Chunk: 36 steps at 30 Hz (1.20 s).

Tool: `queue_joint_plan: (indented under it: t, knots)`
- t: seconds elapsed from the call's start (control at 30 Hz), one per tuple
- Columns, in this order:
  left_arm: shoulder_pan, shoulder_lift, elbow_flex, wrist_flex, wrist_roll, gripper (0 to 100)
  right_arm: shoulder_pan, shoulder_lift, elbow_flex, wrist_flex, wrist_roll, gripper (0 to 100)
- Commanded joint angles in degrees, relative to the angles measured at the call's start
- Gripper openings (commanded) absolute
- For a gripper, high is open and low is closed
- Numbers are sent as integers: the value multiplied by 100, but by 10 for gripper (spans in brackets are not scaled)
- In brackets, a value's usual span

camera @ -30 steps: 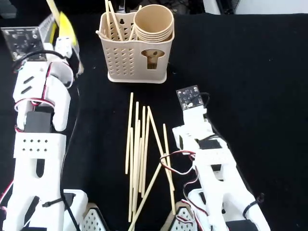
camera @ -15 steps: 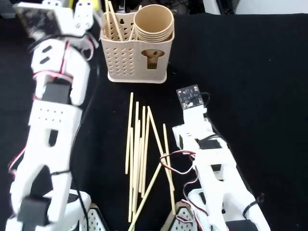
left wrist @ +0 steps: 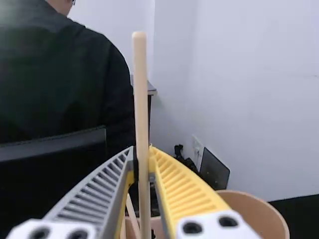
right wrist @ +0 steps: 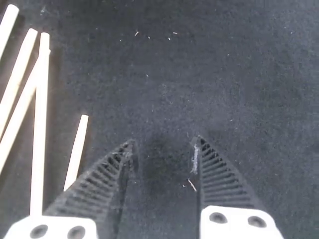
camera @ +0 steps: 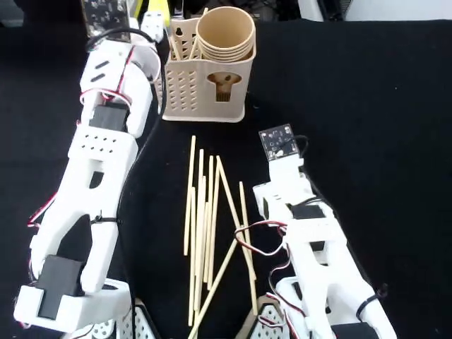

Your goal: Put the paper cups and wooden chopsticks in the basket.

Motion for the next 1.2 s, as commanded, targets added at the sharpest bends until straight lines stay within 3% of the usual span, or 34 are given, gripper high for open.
queue_joint_plan:
  t: [0.0,0.17,0.33,0.7,0.8,1.0,1.17]
  knots:
    - [4,-369,435,-132,44,30,-53,-101,-22,-114,0,191]
    - [4,-721,1165,-123,44,40,-53,-101,-22,-114,0,191]
    - [-4,-862,1516,-97,44,116,-53,-101,-22,-114,0,191]
    - [-101,-1275,1640,44,9,119,-53,-101,22,-141,9,191]
    - [-207,-1925,1745,1073,9,119,-53,-101,22,-141,9,191]
    - [-224,-3358,1956,4580,44,119,-53,-101,22,-141,0,191]
    - [-171,-3305,2695,5705,35,124,-53,-110,22,-132,0,191]
